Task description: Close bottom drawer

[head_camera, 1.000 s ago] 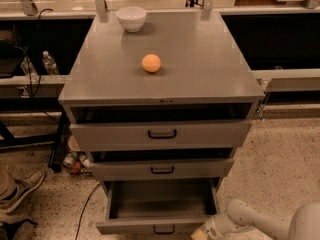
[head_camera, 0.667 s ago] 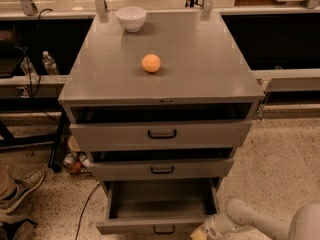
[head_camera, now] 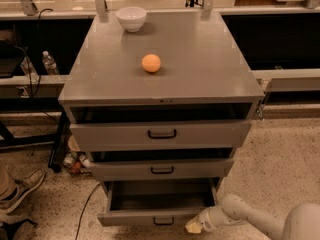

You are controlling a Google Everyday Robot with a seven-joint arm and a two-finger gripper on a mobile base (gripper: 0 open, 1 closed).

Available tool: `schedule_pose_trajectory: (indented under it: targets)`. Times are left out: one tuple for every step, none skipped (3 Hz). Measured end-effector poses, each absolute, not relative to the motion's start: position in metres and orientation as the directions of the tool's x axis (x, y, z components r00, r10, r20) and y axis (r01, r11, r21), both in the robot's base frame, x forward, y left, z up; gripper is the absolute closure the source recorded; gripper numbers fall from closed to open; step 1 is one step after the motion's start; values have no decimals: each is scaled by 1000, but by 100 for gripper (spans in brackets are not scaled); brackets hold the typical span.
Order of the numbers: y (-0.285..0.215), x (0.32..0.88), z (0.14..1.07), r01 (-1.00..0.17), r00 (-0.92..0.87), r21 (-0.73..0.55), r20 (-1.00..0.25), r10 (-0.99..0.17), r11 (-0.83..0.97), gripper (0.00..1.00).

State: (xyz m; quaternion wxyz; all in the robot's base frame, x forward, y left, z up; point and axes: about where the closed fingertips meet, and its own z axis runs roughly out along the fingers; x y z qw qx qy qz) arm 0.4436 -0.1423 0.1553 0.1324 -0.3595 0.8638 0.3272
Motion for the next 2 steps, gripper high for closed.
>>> schedule_pose_trajectory:
  targets:
    - [-134, 461, 154, -729, -684, 448, -494, -536, 517, 100]
    - [-116, 500, 158, -775, -630, 405, -551, -547, 485, 100]
